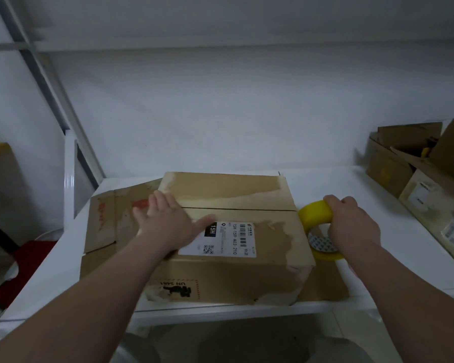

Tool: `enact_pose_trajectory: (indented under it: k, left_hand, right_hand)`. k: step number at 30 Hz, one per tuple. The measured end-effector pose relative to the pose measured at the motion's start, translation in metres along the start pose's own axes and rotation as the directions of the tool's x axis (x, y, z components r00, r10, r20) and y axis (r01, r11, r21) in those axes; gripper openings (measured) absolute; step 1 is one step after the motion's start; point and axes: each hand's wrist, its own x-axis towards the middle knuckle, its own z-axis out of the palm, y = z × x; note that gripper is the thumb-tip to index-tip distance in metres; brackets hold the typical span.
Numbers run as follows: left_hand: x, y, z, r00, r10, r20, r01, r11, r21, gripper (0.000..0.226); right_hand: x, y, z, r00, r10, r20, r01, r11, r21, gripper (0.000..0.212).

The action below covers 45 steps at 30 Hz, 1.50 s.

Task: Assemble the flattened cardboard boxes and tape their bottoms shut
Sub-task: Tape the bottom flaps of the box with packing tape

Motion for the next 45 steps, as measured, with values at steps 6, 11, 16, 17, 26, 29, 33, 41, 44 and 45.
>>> enact_pose_trajectory:
  k: [6, 11, 16, 17, 26, 29, 33, 41, 44, 45]
  left_hand:
    - [-0.031, 0.104, 0.011, 0.942, 0.333, 0.041, -0.332, 0.943, -0.021, 0.123]
    - [-0.042, 0.154, 0.017, 0.899, 0.431, 0.077, -0.428, 0.902, -0.052, 0.124]
    - [-0.039, 0.147, 0.011, 0.843, 0.520, 0.134, -0.521, 0.853, -0.032, 0.116]
    - [-0.038, 0.143, 0.010, 0.830, 0.541, 0.137, -0.543, 0.839, -0.025, 0.114]
    - [-0.015, 0.078, -0.006, 0.731, 0.645, 0.224, -0.675, 0.730, 0.102, 0.090]
    - [-0.007, 0.061, -0.011, 0.708, 0.660, 0.249, -0.704, 0.685, 0.188, 0.082]
    - [0.002, 0.039, -0.021, 0.684, 0.666, 0.298, -0.729, 0.604, 0.322, 0.085]
    - [-0.005, 0.002, -0.025, 0.674, 0.707, 0.214, -0.669, 0.462, 0.582, 0.086]
    - [0.002, -0.019, -0.018, 0.642, 0.754, 0.140, -0.624, 0.407, 0.667, 0.084]
    - [0.003, -0.027, -0.015, 0.648, 0.755, 0.101, -0.608, 0.434, 0.665, 0.081]
  right_hand:
    - [-0.011, -0.005, -0.008, 1.000, 0.031, 0.000, -0.031, 0.999, -0.012, 0.049]
    - [-0.019, -0.002, -0.013, 0.998, 0.065, 0.026, -0.066, 0.997, 0.043, 0.047]
    - [-0.027, -0.005, -0.007, 0.995, 0.083, 0.049, -0.089, 0.986, 0.143, 0.035]
    - [-0.030, -0.007, -0.005, 0.995, 0.077, 0.056, -0.085, 0.984, 0.155, 0.034]
    - [-0.050, -0.045, 0.002, 0.981, -0.082, 0.178, 0.039, 0.971, 0.234, 0.052]
    - [-0.052, -0.057, 0.002, 0.937, -0.164, 0.309, 0.057, 0.943, 0.328, 0.055]
    - [-0.056, -0.079, 0.010, 0.877, -0.266, 0.401, 0.046, 0.875, 0.481, 0.069]
    - [-0.076, -0.117, 0.013, 0.761, -0.395, 0.515, -0.148, 0.667, 0.730, 0.083]
    - [-0.085, -0.127, 0.012, 0.728, -0.446, 0.520, -0.209, 0.579, 0.788, 0.058]
    - [-0.086, -0.131, 0.013, 0.727, -0.453, 0.516, -0.232, 0.545, 0.806, 0.050]
